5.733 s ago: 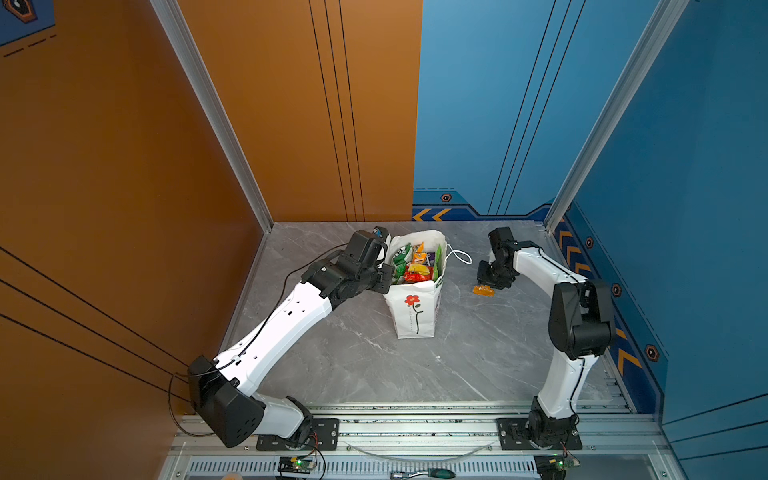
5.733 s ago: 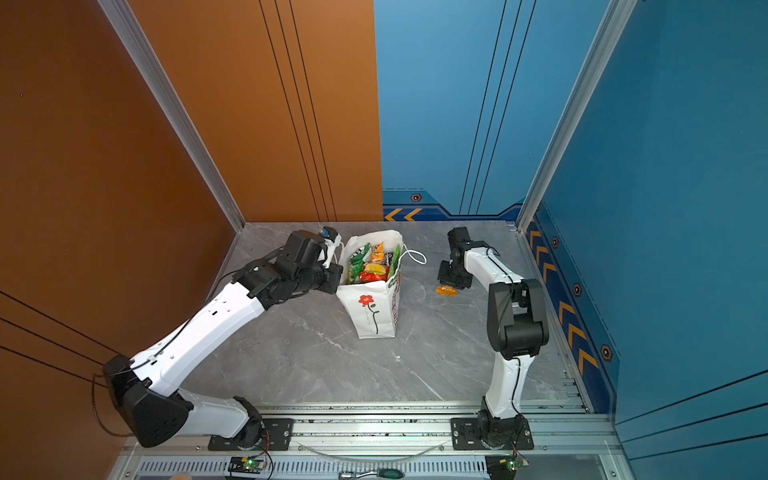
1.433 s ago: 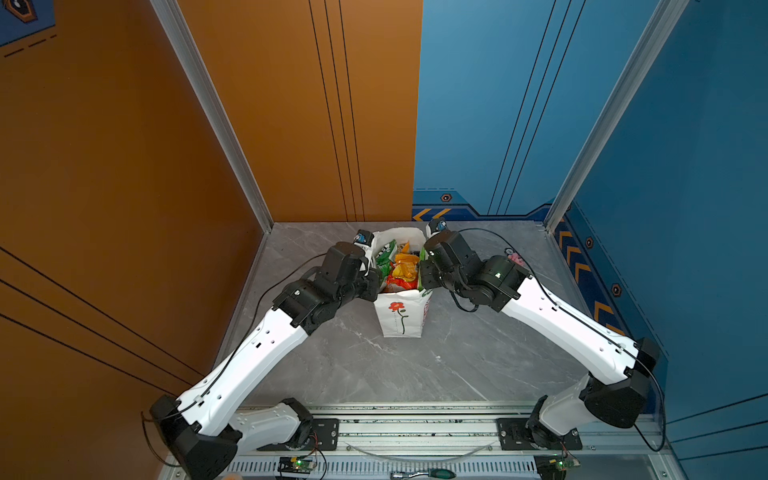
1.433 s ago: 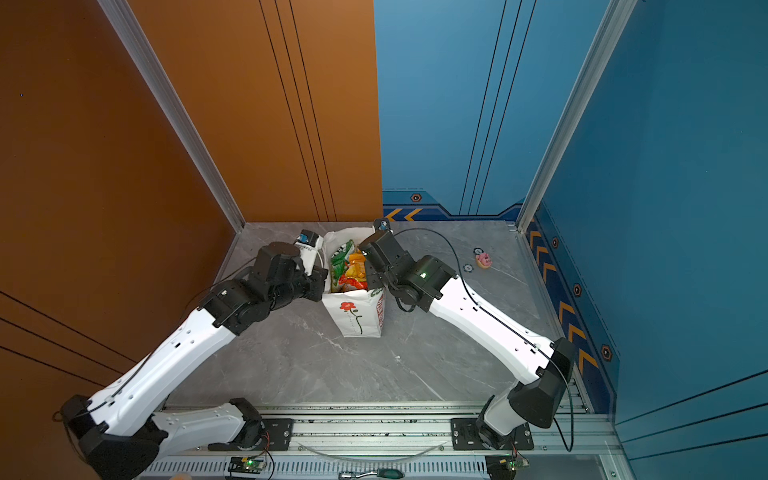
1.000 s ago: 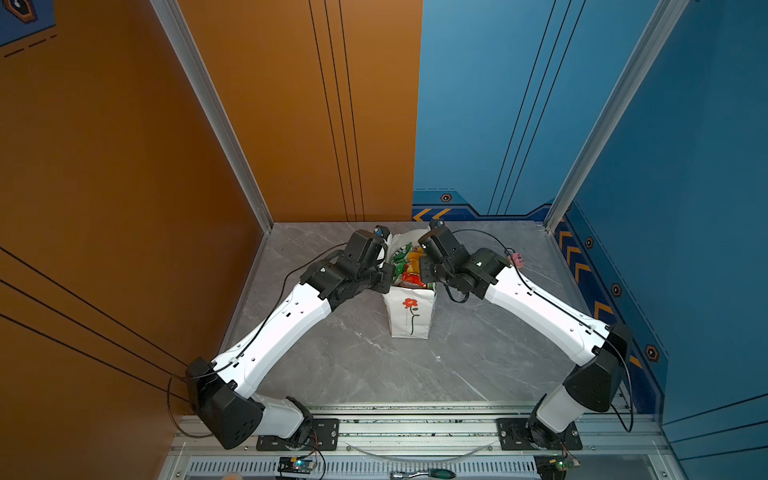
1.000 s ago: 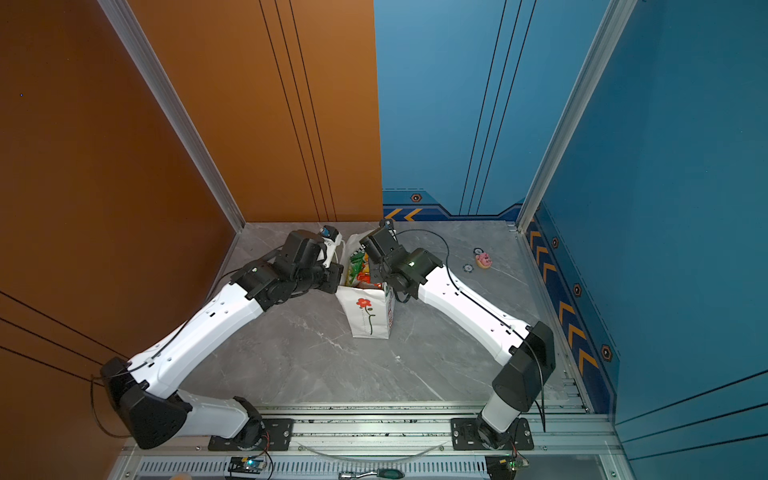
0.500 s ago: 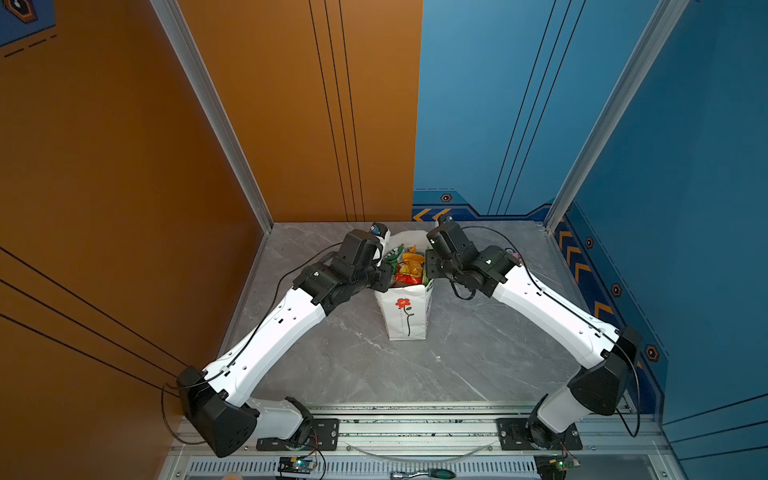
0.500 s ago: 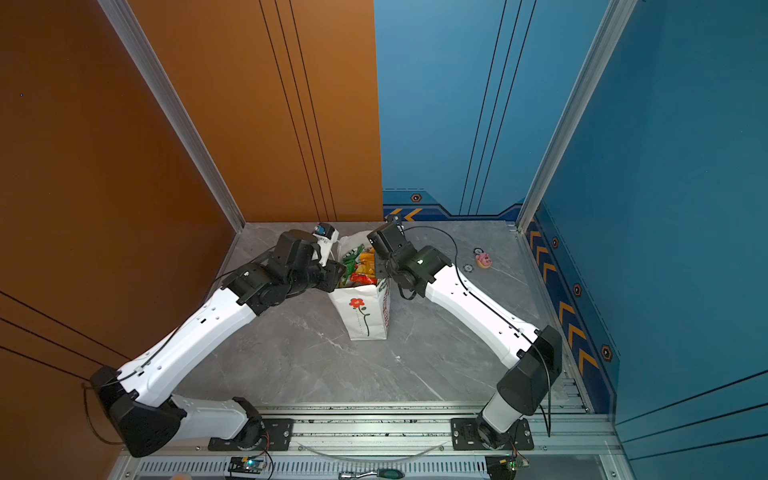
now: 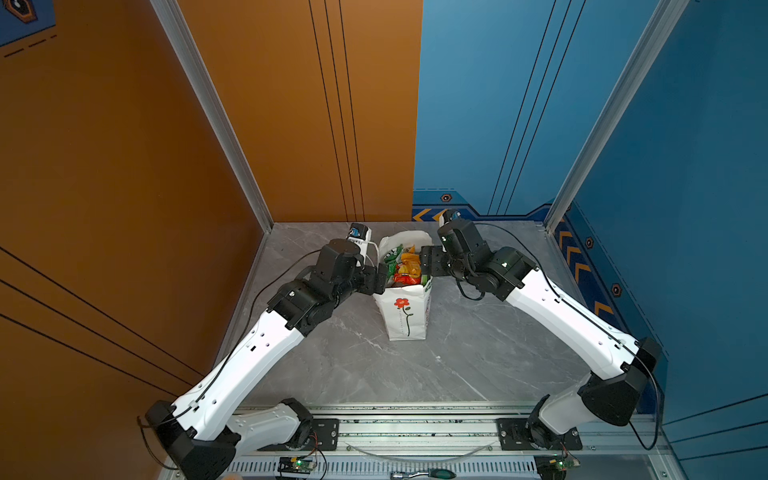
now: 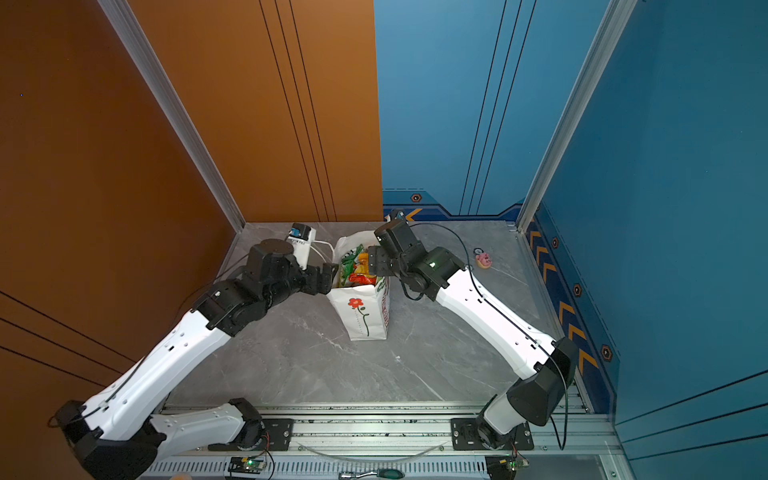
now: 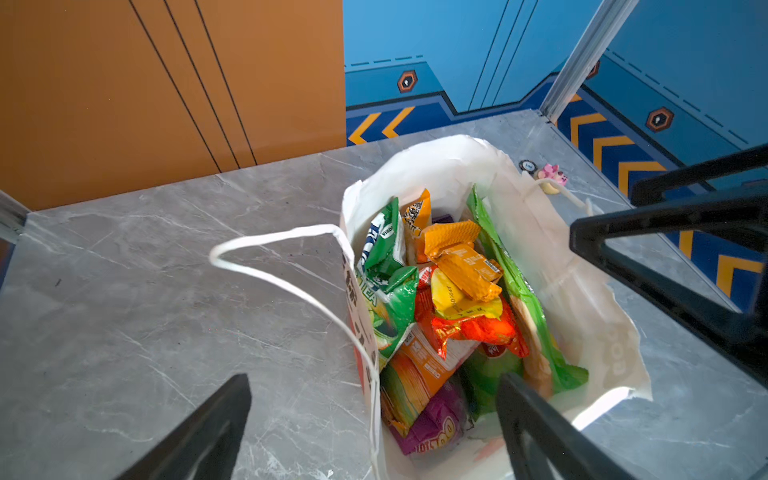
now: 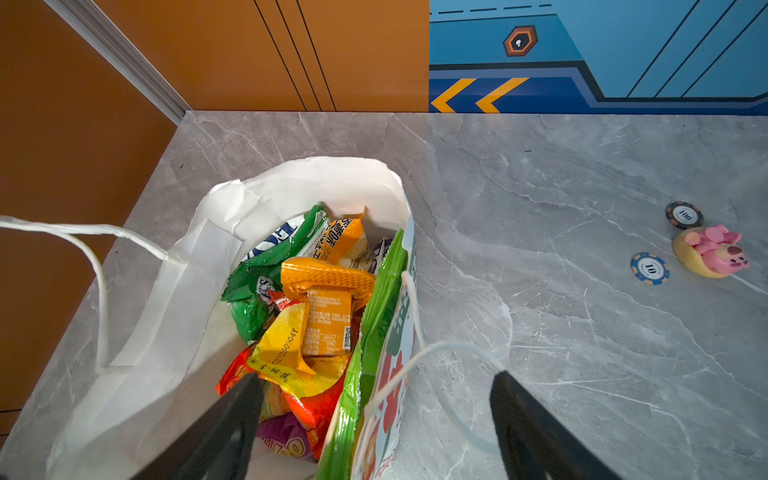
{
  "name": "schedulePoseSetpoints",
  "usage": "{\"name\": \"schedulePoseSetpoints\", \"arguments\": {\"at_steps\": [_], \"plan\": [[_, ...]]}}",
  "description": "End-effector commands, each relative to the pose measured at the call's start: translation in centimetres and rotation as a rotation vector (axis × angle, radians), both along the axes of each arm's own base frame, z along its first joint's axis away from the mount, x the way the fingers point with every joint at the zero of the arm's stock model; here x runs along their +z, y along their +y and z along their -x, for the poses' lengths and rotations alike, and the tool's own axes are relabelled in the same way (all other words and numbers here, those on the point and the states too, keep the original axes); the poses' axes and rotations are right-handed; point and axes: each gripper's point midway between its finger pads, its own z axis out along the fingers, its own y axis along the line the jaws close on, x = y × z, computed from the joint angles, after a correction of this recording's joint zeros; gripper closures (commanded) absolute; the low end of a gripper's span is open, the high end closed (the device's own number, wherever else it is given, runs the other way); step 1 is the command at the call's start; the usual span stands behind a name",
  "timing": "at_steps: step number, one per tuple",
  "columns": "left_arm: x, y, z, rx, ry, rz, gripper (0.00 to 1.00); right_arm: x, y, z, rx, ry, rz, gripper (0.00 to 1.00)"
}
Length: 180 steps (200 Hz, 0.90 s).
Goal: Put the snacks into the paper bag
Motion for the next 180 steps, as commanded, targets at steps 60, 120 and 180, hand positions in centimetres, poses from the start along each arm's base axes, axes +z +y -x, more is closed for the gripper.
{"name": "schedulePoseSetpoints", "arguments": {"at_steps": [60, 120, 180], "plan": [[5.0, 7.4, 0.6, 0.260, -0.299, 0.042, 0.02, 4.7, -8.1, 2.2, -0.107, -0.239, 0.017, 0.06], [1.4, 17.3, 3.8, 0.754, -0.334, 0.006, 0.02, 0.6, -18.9, 3.1, -0.366, -0.263, 0.038, 0.00], [-8.1, 21.3, 4.4, 0.952, -0.341, -0.063, 0.02, -5.9, -23.9, 3.5, -0.483, -0.265, 0.085, 0.00]]}}
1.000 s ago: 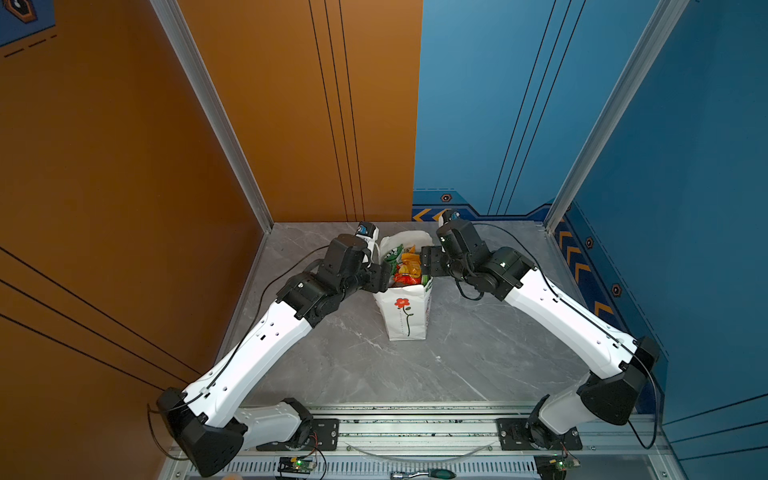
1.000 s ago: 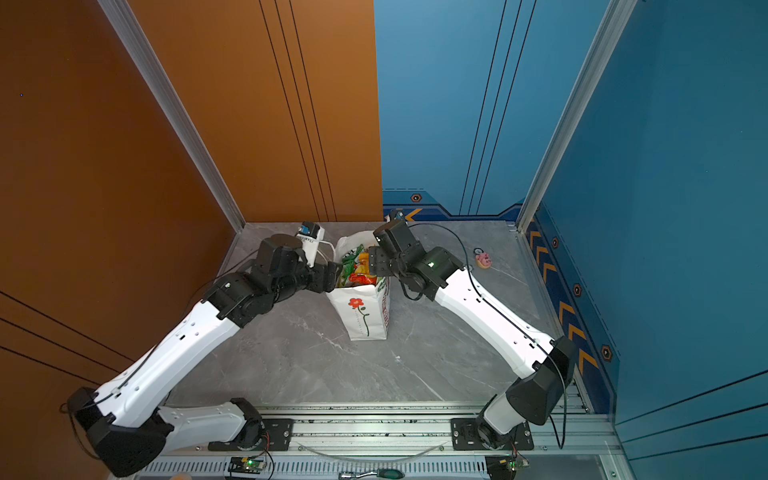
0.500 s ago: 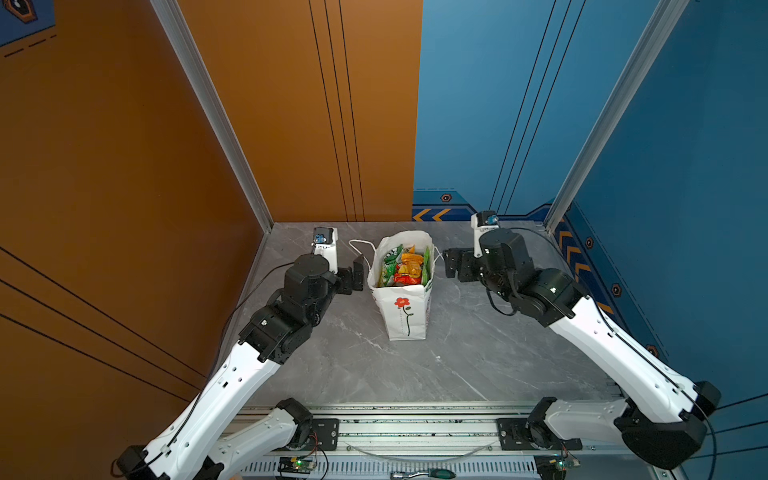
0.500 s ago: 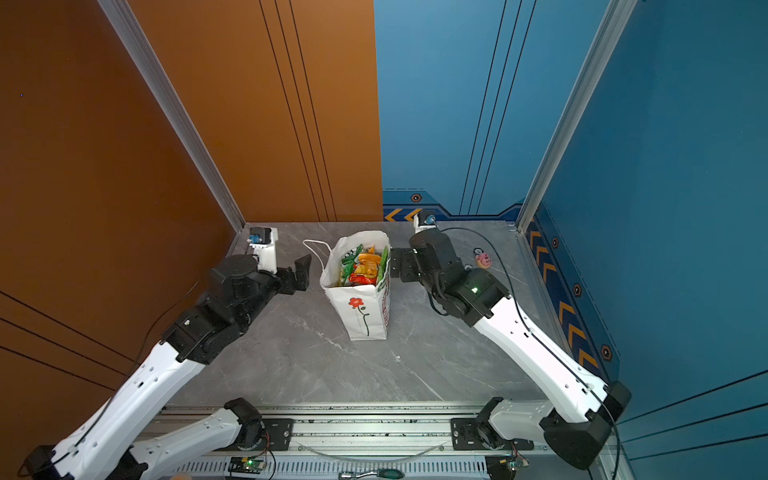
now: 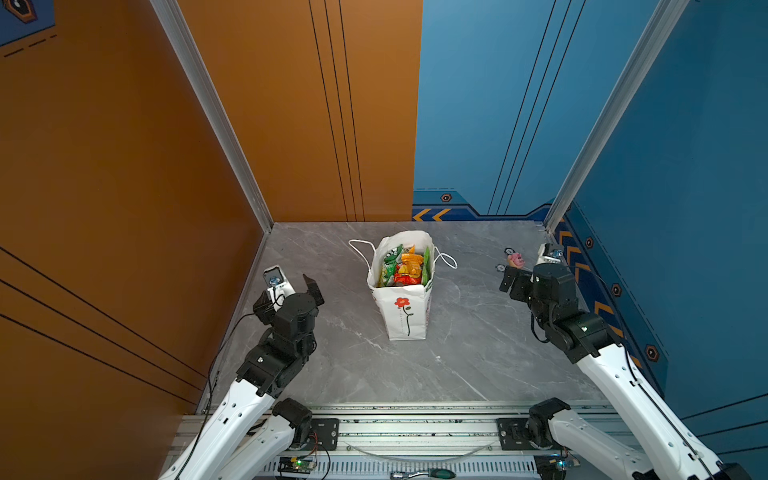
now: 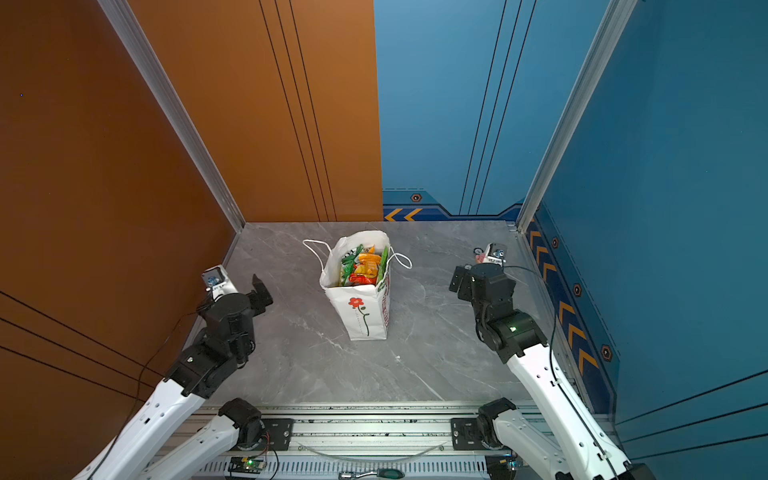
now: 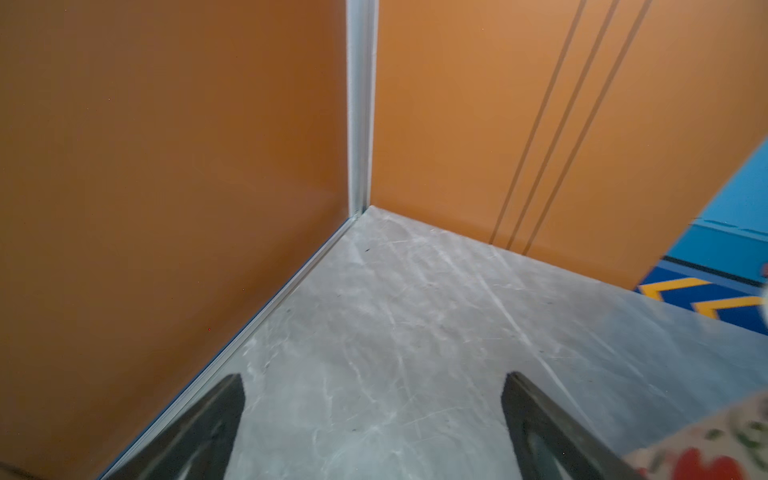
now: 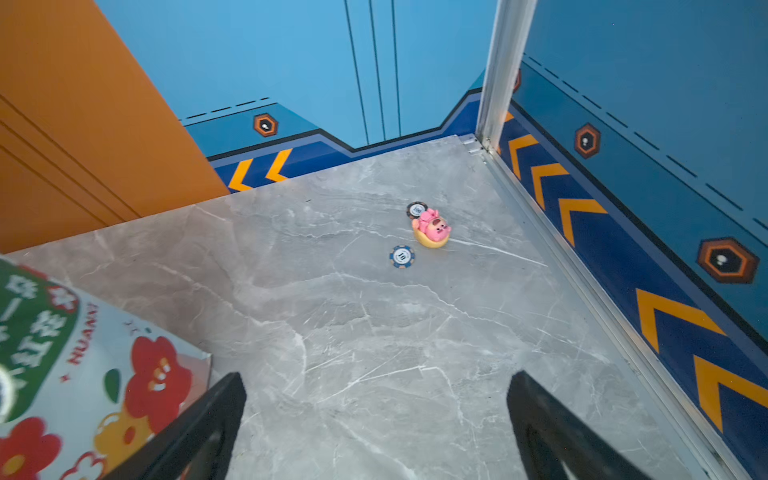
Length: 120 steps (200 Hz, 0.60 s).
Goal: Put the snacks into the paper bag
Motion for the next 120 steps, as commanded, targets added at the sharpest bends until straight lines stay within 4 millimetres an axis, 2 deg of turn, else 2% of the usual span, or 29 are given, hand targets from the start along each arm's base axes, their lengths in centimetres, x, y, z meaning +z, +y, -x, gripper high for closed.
{"name": "schedulePoseSetpoints", "arguments": {"at_steps": [1, 26, 72, 97, 120], "plan": [[-1.6, 1.2, -0.2, 0.084, -0.070, -0.021, 0.02, -1.1, -0.6, -0.5, 0.005, -0.046, 0.028, 0.00], [-3.7, 0.6, -1.3, 0.042, -0.094, -0.034, 0.02, -4.2, -0.9, -0.8, 0.038, -0.068, 0.132, 0.00], [-7.7, 0.0, -4.3, -0.030, 0.076, -0.226, 0.02, -8.7, -3.1, -1.1, -0.028, -0.046, 0.198, 0.00], [-10.5, -0.4, -5.9, -0.095, 0.088, -0.266, 0.02, -10.5, -3.4, -1.4, -0.039, -0.024, 0.213, 0.00], [-13.1, 0.0, -7.4, -0.115, 0.140, -0.308, 0.02, -11.6, -3.9, -2.0, -0.060, -0.019, 0.219, 0.00]]}}
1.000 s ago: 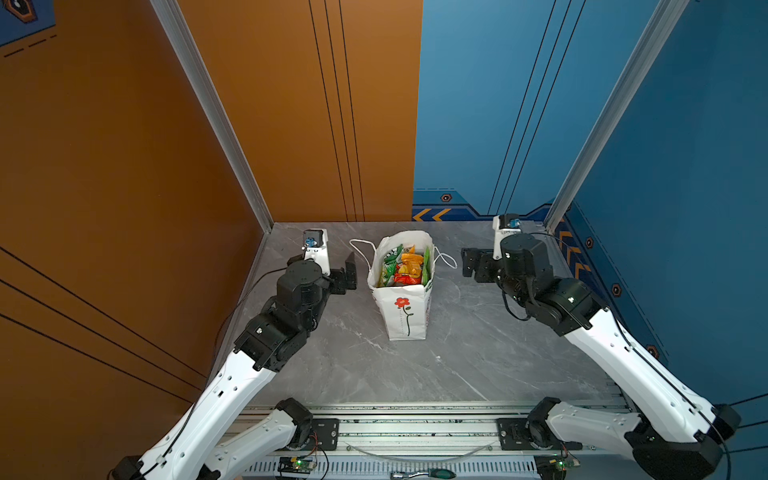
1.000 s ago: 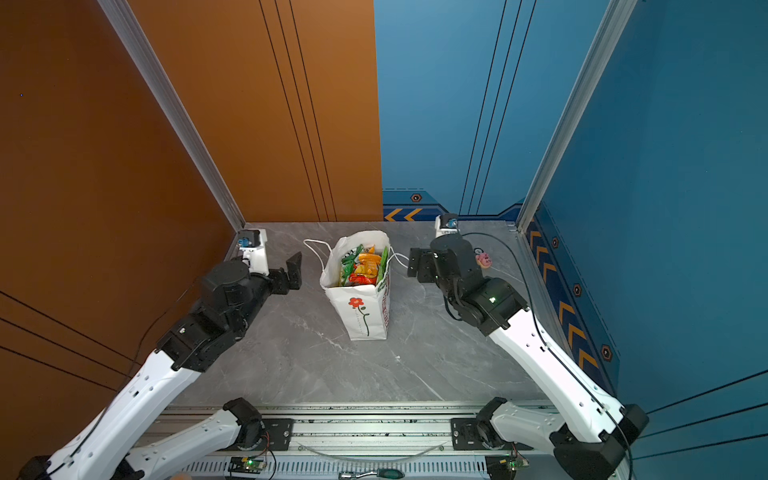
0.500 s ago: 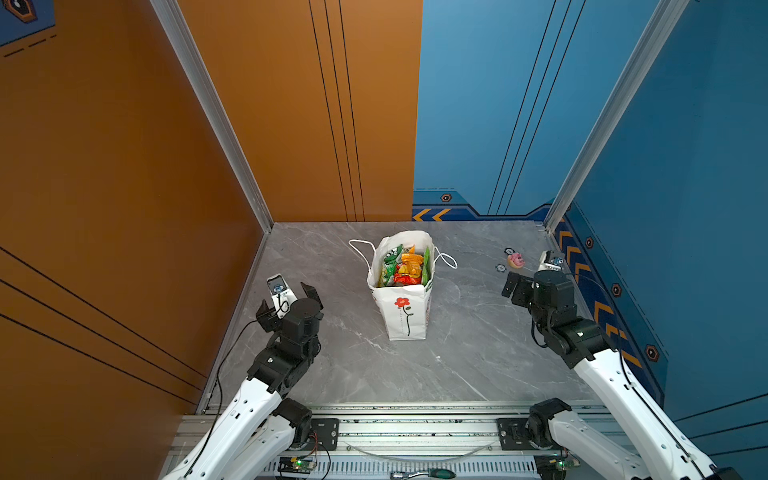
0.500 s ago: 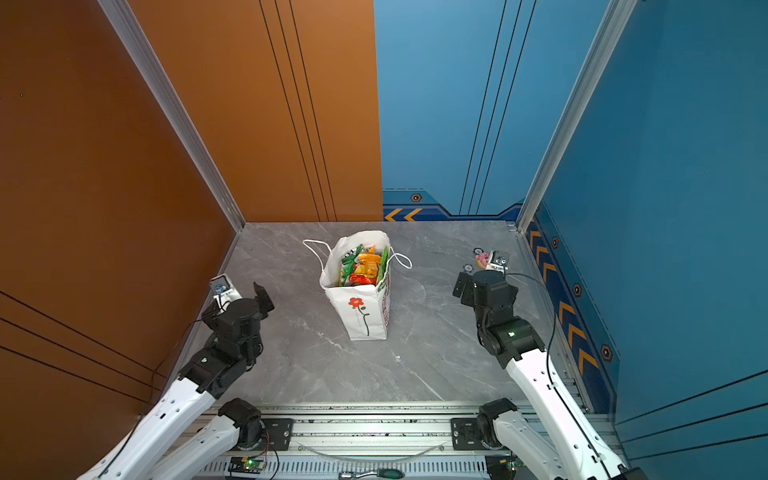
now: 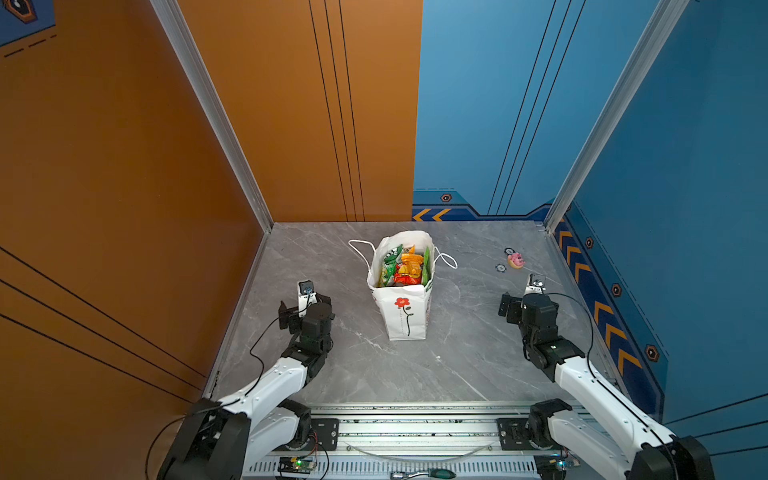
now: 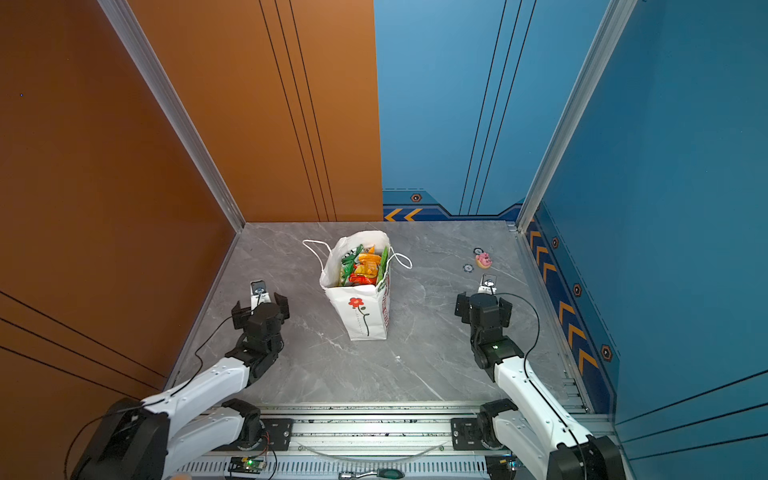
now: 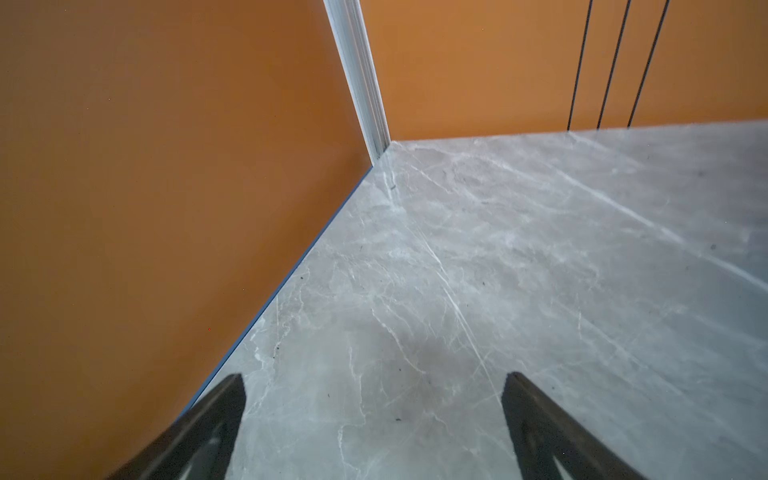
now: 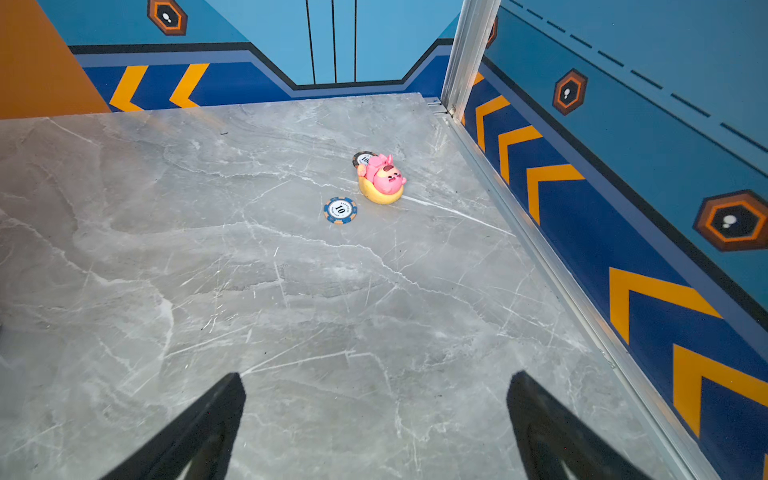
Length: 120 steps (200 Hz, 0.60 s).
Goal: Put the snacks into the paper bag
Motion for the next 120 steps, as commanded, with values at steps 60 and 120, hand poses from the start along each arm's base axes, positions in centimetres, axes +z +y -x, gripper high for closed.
{"name": "schedulePoseSetpoints", "arguments": {"at_steps": [60, 120], "plan": [[-0.8, -3.2, -4.7, -0.273, -0.088, 0.041, 0.02, -3.2, -1.5, -3.2, -0.044, -0.017, 0.083, 0.00], [-3.7, -1.2, -6.5, -0.216, -0.045, 0.120, 0.02, -3.2, -0.6, -4.4, 0.026, -0.038, 0.122, 0.00]]}}
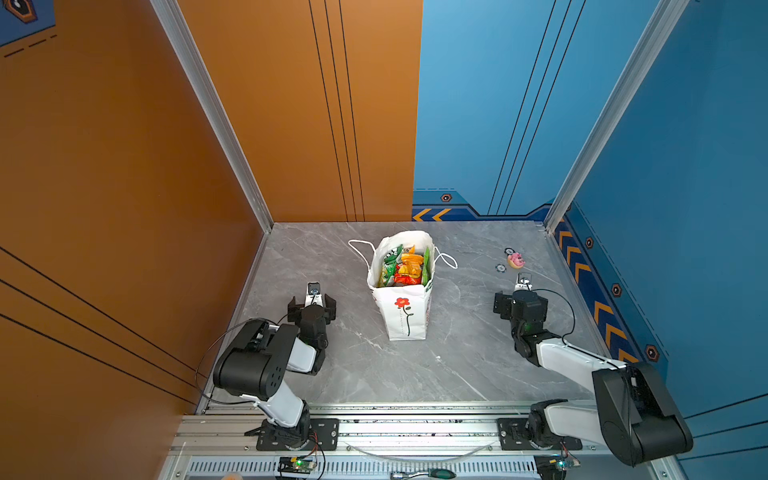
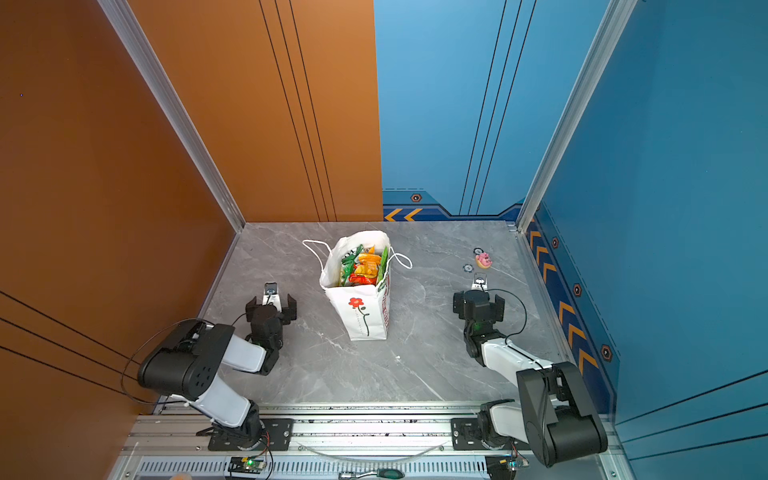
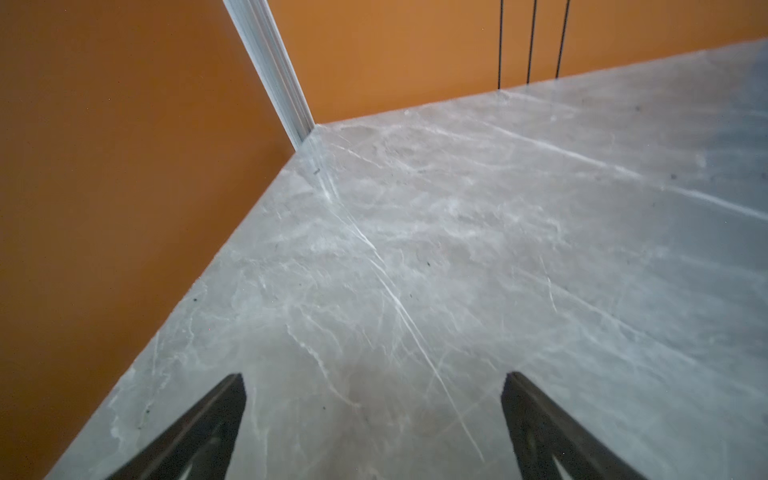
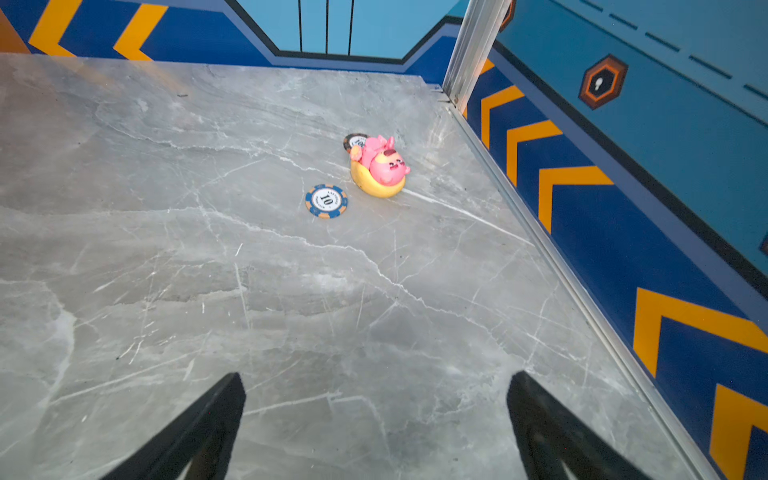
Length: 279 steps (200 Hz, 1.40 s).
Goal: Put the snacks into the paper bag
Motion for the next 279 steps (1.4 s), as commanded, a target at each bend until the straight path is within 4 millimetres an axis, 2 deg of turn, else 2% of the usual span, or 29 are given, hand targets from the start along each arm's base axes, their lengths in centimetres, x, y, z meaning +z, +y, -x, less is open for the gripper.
{"name": "schedulePoseSetpoints", "arguments": {"at_steps": [1, 48, 71, 82, 117, 127, 279], "plan": [[2.1, 0.1, -2.2, 0.004, -0.041, 0.067, 0.02, 0.9, 0.2, -0.6, 0.030, -0.051, 0.028, 0.00], [2.0, 0.4, -2.4, 0.003, -0.032, 0.089, 0.02, 1.1, 1.1, -2.3, 0.094, -0.086, 0.046, 0.00], [2.0, 0.5, -2.4, 0.005, -0.035, 0.090, 0.02, 0.1, 2.3, -3.2, 0.174, -0.094, -0.006, 0.00], [1.9, 0.5, -2.4, 0.004, -0.032, 0.091, 0.02, 0.0, 1.2, -3.0, 0.117, -0.093, -0.014, 0.00], [2.0, 0.5, -2.5, 0.002, -0.032, 0.094, 0.02, -1.4, 0.1, -3.6, 0.120, -0.135, -0.103, 0.00], [1.9, 0.6, -2.5, 0.004, -0.031, 0.095, 0.02, -1.7, -0.5, -3.4, 0.083, -0.093, -0.107, 0.00], [1.9, 0.5, -2.5, 0.004, -0.032, 0.095, 0.02, -1.7, -0.6, -3.5, 0.092, -0.103, -0.123, 0.00]]}}
